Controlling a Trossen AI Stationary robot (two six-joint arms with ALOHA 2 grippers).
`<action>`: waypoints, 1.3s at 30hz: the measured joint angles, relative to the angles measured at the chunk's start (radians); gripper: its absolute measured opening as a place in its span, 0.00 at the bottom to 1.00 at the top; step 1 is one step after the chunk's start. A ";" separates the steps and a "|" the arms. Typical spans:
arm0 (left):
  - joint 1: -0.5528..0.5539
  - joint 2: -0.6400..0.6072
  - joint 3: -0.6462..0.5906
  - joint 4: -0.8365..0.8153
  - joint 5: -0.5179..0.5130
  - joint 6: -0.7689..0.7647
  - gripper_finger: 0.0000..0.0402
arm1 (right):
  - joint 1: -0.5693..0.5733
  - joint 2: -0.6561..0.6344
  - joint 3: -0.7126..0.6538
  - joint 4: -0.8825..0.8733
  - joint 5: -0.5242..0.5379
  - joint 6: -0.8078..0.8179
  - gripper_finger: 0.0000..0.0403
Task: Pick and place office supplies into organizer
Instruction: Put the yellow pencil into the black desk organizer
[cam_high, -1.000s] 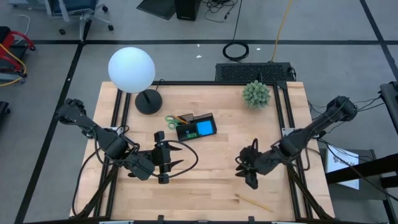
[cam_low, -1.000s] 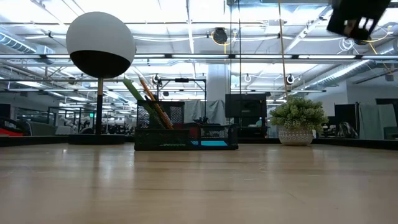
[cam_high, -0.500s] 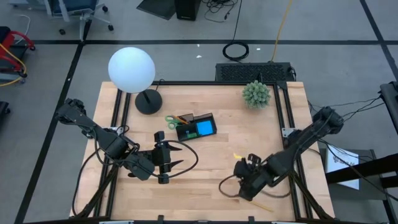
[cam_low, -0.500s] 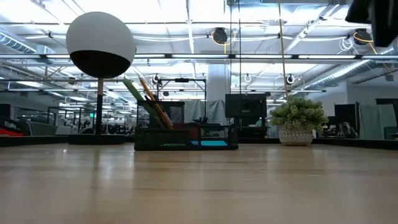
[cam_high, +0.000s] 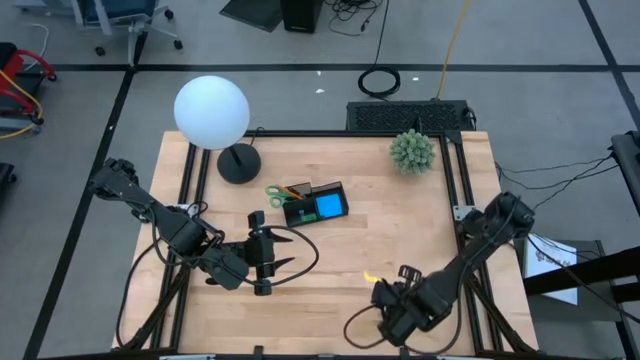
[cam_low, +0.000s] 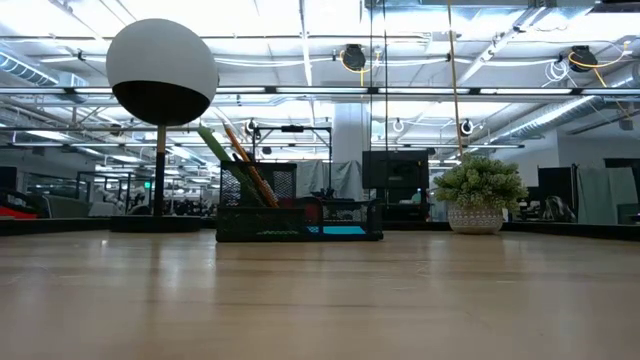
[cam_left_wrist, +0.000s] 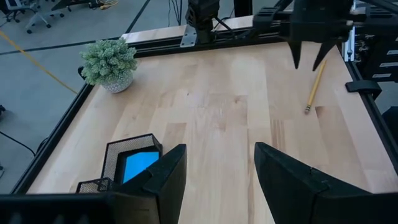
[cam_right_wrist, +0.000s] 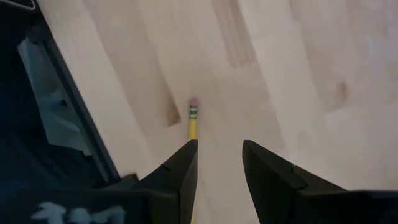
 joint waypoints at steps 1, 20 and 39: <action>0.000 0.000 0.000 -0.001 0.000 0.000 0.49 | 0.008 0.008 0.003 -0.003 -0.001 0.014 0.29; 0.000 0.000 0.000 -0.005 0.001 0.000 0.49 | 0.109 0.156 0.002 0.079 -0.078 0.027 0.29; -0.002 0.000 0.000 -0.022 0.002 -0.002 0.49 | 0.128 0.189 -0.067 0.090 -0.070 0.020 0.29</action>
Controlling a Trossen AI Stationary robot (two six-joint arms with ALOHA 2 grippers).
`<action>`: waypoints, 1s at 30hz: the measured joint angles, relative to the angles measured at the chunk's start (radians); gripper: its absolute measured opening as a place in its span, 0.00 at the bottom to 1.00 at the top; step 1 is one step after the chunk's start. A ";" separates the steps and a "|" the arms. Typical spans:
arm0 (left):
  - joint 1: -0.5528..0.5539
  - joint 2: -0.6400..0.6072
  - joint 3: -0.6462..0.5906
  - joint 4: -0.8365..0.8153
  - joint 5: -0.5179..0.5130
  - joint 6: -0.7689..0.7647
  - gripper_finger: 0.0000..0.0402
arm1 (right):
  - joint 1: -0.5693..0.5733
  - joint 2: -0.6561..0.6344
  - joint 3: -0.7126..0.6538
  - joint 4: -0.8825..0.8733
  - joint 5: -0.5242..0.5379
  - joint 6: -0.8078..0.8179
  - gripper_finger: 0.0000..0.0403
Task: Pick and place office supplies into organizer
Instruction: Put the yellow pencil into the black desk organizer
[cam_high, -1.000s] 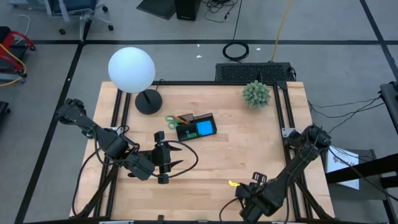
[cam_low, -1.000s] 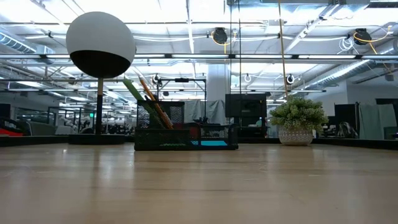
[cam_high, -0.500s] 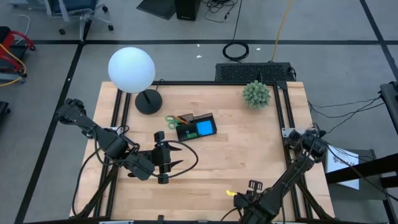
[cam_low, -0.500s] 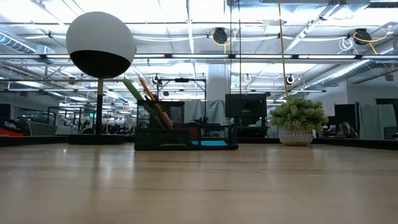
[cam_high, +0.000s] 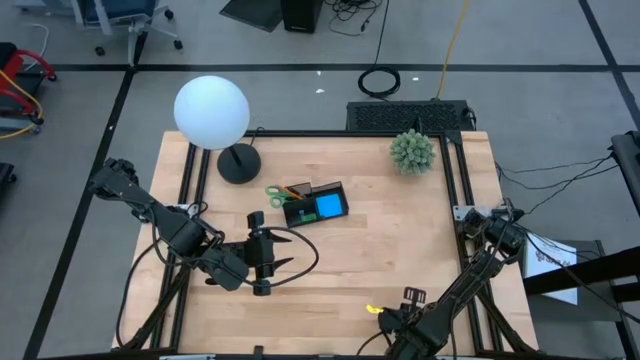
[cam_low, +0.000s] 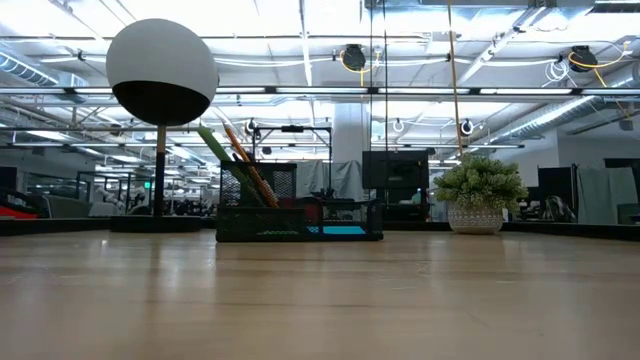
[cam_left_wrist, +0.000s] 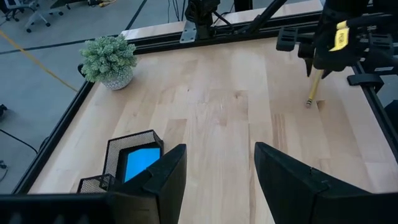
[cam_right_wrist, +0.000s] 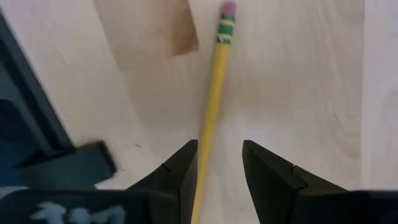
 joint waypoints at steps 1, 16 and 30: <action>0.000 0.000 0.000 0.000 0.000 0.000 0.49 | 0.000 0.000 -0.004 -0.003 -0.008 -0.003 0.29; 0.000 0.000 0.000 0.001 0.000 -0.004 0.49 | 0.000 0.000 -0.006 0.098 0.021 0.006 0.29; 0.000 0.000 0.000 0.001 0.000 -0.003 0.49 | -0.047 0.000 -0.049 0.106 -0.009 0.025 0.29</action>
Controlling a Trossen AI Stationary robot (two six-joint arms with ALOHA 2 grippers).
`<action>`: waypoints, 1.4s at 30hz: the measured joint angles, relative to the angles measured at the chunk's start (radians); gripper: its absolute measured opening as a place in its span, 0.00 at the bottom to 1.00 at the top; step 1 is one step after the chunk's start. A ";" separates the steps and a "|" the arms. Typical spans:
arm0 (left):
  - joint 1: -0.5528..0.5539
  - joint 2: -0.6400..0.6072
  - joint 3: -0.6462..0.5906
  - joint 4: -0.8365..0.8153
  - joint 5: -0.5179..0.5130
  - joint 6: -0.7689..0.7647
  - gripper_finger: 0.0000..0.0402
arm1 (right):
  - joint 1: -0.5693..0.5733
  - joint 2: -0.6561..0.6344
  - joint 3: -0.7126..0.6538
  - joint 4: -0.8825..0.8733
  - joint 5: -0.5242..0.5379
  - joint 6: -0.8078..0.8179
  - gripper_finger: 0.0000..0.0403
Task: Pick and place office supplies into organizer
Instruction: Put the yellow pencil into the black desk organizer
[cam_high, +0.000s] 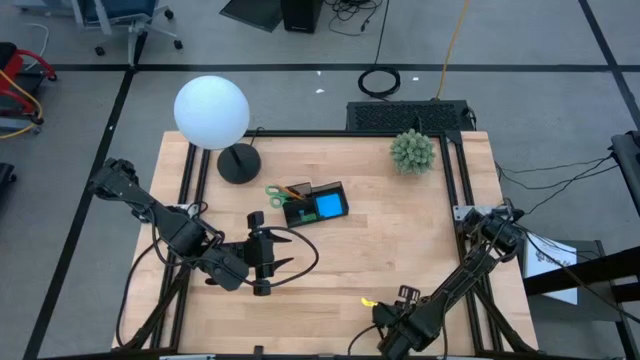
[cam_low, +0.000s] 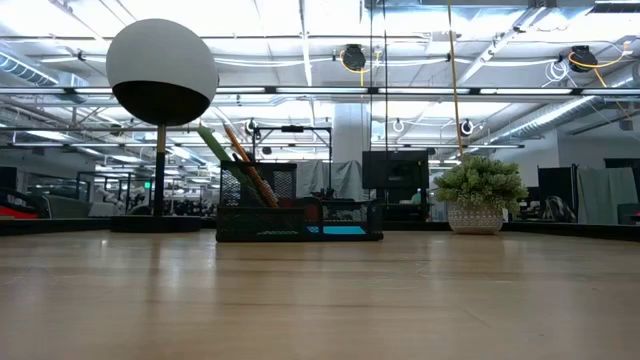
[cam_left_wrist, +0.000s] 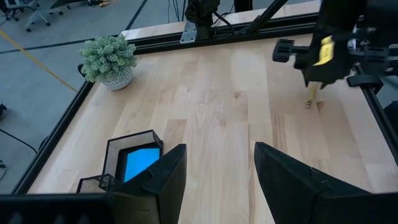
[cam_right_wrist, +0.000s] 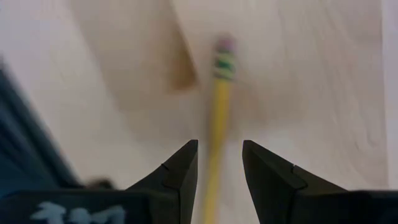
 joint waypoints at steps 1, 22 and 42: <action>0.000 0.000 0.000 0.000 0.000 0.000 0.49 | -0.003 0.000 -0.014 0.003 -0.027 0.002 0.29; 0.000 0.000 0.000 0.000 0.000 0.001 0.49 | -0.031 -0.007 -0.134 0.140 -0.122 0.073 0.23; 0.000 0.000 0.000 0.000 0.000 0.000 0.49 | -0.044 -0.007 -0.135 0.134 -0.126 0.075 0.03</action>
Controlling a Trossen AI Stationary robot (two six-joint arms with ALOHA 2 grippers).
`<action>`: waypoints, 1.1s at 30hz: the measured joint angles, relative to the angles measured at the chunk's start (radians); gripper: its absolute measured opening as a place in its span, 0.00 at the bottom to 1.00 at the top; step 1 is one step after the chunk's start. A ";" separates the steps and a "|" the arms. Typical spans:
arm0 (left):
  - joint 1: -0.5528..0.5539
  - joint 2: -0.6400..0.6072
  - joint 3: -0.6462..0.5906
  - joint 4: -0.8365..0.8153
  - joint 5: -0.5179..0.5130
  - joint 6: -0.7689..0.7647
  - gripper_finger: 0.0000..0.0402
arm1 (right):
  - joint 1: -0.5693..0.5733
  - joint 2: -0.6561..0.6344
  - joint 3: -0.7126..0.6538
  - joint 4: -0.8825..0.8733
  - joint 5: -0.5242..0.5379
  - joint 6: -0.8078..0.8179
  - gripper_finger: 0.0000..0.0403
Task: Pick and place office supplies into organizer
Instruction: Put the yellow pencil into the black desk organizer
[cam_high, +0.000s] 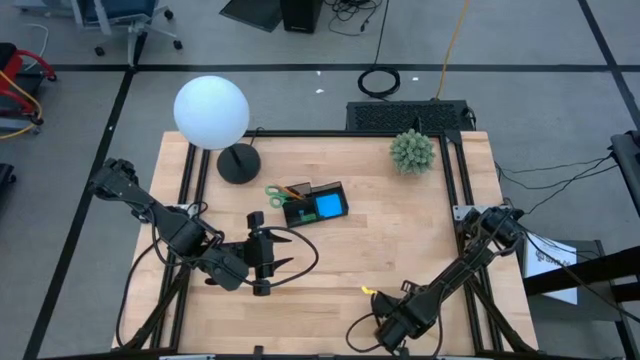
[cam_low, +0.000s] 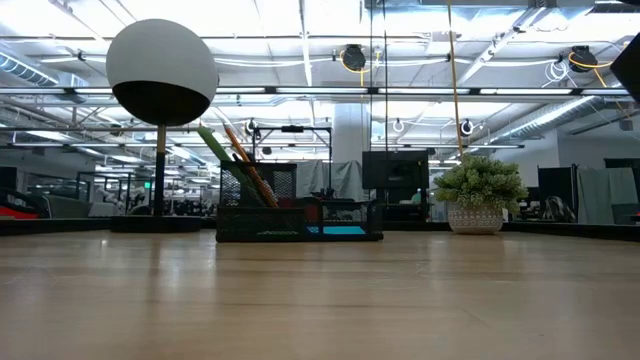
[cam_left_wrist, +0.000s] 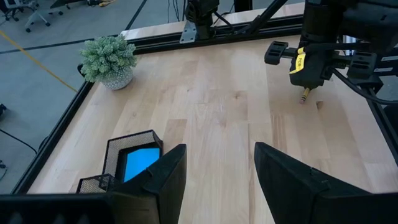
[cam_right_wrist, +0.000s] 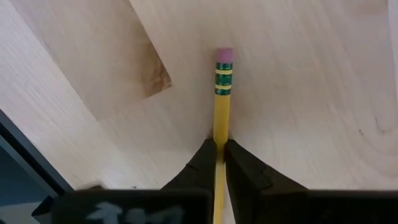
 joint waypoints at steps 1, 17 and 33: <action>0.000 0.000 0.000 0.000 0.003 0.000 0.49 | -0.003 0.000 0.000 -0.001 0.000 -0.007 0.03; -0.047 -0.058 0.000 -0.035 0.039 0.001 0.49 | -0.100 0.000 -0.001 -0.008 -0.004 -0.211 0.02; -0.129 -0.081 0.000 -0.081 -0.110 -0.033 0.49 | -0.233 -0.135 -0.006 0.002 0.208 -0.343 0.02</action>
